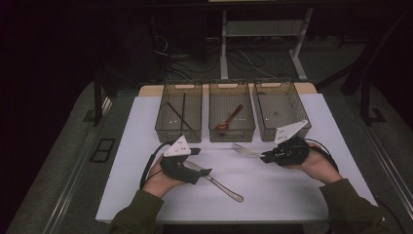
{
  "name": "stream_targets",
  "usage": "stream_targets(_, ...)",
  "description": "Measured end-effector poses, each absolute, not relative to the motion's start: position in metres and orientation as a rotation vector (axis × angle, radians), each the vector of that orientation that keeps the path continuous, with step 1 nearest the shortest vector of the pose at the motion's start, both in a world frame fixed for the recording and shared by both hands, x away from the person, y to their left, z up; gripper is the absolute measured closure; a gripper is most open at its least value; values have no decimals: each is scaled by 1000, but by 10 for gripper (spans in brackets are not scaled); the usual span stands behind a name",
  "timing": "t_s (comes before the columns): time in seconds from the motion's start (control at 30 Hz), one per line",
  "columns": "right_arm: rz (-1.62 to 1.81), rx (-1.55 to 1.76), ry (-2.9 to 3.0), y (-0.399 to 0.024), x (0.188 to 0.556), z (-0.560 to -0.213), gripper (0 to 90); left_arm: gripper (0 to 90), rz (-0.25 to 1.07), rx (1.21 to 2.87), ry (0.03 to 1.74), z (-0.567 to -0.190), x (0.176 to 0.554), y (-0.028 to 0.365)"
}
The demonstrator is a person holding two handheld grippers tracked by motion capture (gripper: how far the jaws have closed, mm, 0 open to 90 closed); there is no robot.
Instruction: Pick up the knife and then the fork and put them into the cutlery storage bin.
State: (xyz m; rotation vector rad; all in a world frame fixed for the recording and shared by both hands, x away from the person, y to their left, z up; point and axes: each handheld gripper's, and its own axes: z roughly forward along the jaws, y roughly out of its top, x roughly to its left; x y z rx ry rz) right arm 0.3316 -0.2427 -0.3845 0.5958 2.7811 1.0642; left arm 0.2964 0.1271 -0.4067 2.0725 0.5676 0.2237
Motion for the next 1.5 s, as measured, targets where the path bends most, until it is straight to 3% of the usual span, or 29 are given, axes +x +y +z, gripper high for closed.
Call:
stream_targets(0.3,1060,789,2638,-266,347,-365,812,1,298,2035,698,-425,283,153)
stream_targets(0.6,1081,957,2483,-289,380,-347,812,0,283,2061,704,-432,275,149)
stream_targets(1.03,1033,1219,2335,-311,438,-348,811,0,273,2060,671,-433,273,147)
stream_targets(1.5,901,1413,2356,-312,473,-379,811,0,260,2065,663,-433,273,146)
